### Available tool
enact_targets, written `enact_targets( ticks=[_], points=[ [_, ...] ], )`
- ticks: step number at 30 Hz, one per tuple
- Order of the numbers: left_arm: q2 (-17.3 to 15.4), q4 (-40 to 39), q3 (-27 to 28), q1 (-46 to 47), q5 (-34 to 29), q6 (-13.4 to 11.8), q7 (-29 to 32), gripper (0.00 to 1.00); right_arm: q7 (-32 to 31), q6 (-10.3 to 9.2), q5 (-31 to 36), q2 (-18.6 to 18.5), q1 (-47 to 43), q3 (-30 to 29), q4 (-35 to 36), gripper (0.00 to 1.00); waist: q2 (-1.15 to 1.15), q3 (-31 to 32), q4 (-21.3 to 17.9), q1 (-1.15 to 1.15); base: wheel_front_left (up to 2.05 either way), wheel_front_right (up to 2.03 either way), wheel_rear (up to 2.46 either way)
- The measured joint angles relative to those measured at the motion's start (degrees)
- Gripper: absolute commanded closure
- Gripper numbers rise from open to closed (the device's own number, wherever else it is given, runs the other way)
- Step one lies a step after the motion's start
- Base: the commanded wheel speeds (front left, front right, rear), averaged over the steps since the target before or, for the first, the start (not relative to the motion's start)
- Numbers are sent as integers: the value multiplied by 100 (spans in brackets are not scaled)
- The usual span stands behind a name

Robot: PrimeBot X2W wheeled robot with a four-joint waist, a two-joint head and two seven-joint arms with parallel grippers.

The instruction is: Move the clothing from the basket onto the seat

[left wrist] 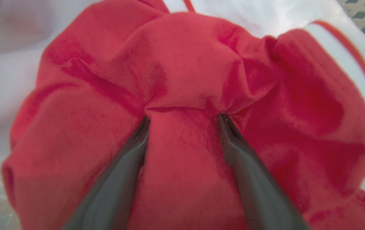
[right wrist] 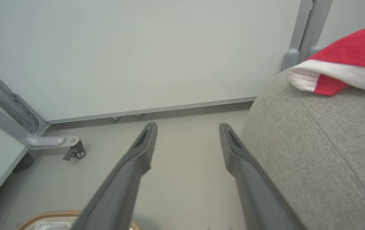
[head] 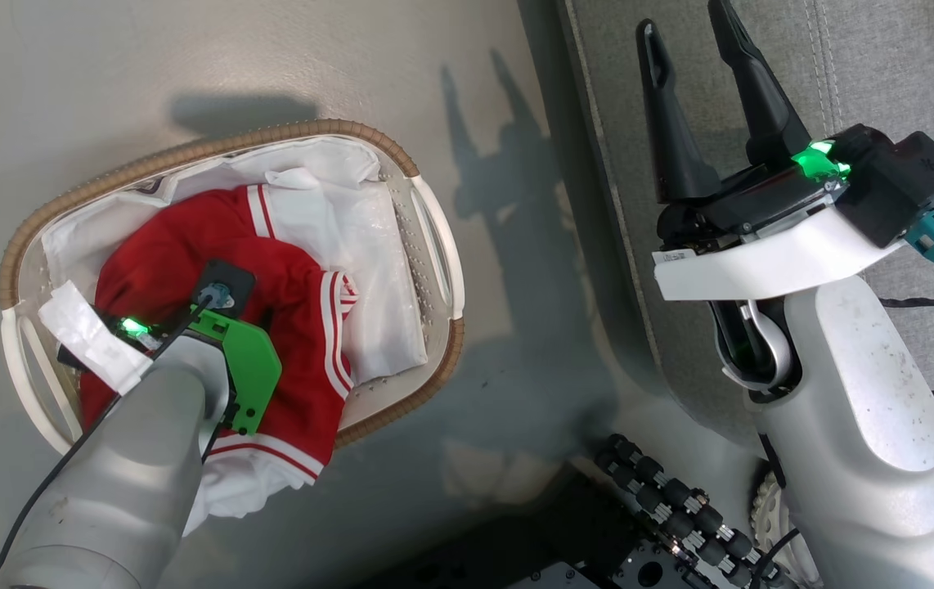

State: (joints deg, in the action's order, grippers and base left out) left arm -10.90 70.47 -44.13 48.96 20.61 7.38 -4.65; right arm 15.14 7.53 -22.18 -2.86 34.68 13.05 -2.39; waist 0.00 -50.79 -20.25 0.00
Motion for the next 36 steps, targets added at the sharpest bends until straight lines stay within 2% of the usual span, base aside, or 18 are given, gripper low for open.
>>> enact_targets(
  ticks=[1, 2, 3, 8, 20, 30, 36],
  points=[
    [13, 0, -46, -1, 55, 0, 59, 19, 0, 0, -5, 1, 3, 4, 1, 0, 0, 4, -2, 0, 0, 0, 0],
    [19, -10, -118, -2, 78, 0, 109, 56, 0, 0, -15, 1, 8, 5, 4, 0, 0, 10, -4, 0, 0, 0, 0],
    [15, -23, -198, -4, 86, 0, 105, 100, 0, 0, -58, 1, 12, 4, 4, 0, 0, 19, -7, 0, 0, 0, 0],
    [13, -103, -377, -152, 370, 0, 98, 100, 0, 0, -92, 1, 14, 9, -34, 0, 0, 146, -9, 0, 0, 0, 0],
    [209, -450, -694, -672, 1004, 0, -695, 100, 0, 0, 86, 4, -168, -53, -299, 0, 0, 869, 121, 0, 0, 0, 0],
    [388, -833, -576, -996, 1443, 0, -1015, 100, 0, 0, 382, 5, -548, -88, -569, 0, 0, 1715, 336, 0, 0, 0, 0],
    [377, -1714, -77, -1294, 1304, -35, -1045, 100, 0, 0, 571, 5, -779, -146, -699, 0, 0, 2240, 477, 0, 0, 0, 0]
  ],
)
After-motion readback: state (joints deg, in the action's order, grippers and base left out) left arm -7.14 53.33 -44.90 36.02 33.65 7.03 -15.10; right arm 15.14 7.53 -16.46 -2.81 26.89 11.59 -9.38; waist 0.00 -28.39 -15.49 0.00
